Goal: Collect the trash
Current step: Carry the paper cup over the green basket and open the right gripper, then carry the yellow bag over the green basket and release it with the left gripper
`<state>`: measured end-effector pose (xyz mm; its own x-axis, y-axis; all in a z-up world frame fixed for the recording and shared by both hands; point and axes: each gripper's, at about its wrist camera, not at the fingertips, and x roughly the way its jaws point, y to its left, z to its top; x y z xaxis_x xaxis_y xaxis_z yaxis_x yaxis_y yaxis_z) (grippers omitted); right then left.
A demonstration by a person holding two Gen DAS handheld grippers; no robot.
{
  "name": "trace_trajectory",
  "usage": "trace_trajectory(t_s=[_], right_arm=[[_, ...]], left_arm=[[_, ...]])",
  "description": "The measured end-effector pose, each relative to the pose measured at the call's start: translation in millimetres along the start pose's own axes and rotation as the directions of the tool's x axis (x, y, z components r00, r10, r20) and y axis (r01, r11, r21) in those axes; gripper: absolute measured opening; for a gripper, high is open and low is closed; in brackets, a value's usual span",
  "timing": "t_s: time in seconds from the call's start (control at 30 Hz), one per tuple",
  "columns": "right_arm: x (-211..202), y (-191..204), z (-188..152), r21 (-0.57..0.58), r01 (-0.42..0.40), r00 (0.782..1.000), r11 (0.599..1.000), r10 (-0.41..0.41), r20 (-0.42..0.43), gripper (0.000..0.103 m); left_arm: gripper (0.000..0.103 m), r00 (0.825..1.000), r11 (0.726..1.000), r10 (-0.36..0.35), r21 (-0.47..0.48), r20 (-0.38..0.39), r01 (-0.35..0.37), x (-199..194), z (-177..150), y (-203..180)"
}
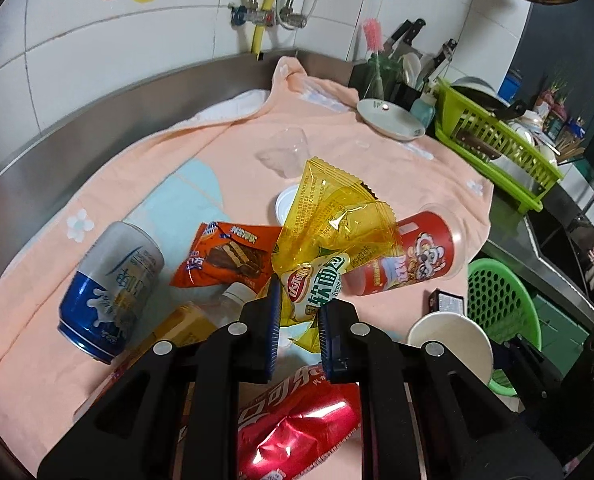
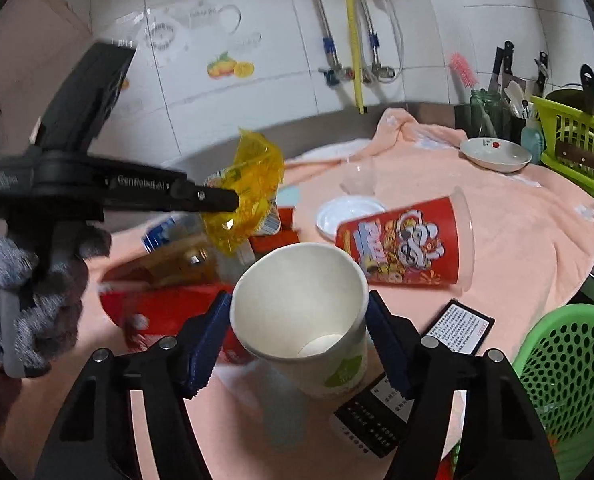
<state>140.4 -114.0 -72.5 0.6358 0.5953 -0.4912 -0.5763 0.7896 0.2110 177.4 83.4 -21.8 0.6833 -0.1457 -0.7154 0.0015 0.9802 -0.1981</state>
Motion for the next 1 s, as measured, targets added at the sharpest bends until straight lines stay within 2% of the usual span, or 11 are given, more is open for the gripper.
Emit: trace_trajectory(t_s=[0.1, 0.2, 0.37, 0.47, 0.57, 0.63, 0.73, 0.8, 0.9, 1.0], right_arm=[[-18, -4, 9, 0.051, -0.035, 0.999, 0.998, 0.032, 0.043, 0.065], [-47, -17, 18, 0.087, -0.025, 0.995, 0.996, 0.017, 0.094, 0.065], [-89, -71, 14, 0.152, 0.105, 0.988, 0.983, -0.120, 0.093, 0.066], [-98, -108, 1, 0.183, 0.209, 0.976, 0.960, -0.218, 0.027, 0.066], [-97, -157, -26, 0.244, 0.324, 0.946, 0.914, -0.309, -0.099, 0.066], [-96, -182, -43, 0.283, 0.362, 0.931, 0.888, -0.326, -0.166, 0.066], [-88, -215, -67, 0.361, 0.367, 0.922, 0.858, -0.283, -0.266, 0.066], [-81, -230, -78, 0.382, 0.401, 0.901, 0.832, -0.283, -0.330, 0.066], [-74, -242, -88, 0.393, 0.431, 0.884, 0.812, -0.290, -0.367, 0.067], [-71, -251, -97, 0.443, 0.423, 0.886, 0.790, -0.258, -0.385, 0.067]], left_arm=[[0.016, 1.000, 1.000, -0.020, -0.001, 0.018, 0.020, -12, 2, -2], [0.016, 0.999, 0.999, -0.029, 0.023, 0.034, 0.028, -22, 5, -11], [0.016, 0.995, 0.996, -0.079, 0.054, 0.061, 0.076, -35, 7, -32], [0.016, 0.991, 0.991, -0.115, 0.080, 0.066, 0.110, -38, 7, -49], [0.016, 0.986, 0.984, -0.151, 0.109, 0.064, 0.144, -38, 5, -69], [0.016, 0.983, 0.978, -0.177, 0.123, 0.055, 0.169, -35, 2, -84], [0.016, 0.977, 0.968, -0.210, 0.147, 0.039, 0.202, -29, -2, -106], [0.016, 0.973, 0.963, -0.228, 0.156, 0.025, 0.221, -24, -5, -119], [0.016, 0.969, 0.955, -0.245, 0.171, 0.004, 0.241, -17, -10, -136], [0.016, 0.967, 0.949, -0.255, 0.187, -0.018, 0.254, -10, -14, -150]])
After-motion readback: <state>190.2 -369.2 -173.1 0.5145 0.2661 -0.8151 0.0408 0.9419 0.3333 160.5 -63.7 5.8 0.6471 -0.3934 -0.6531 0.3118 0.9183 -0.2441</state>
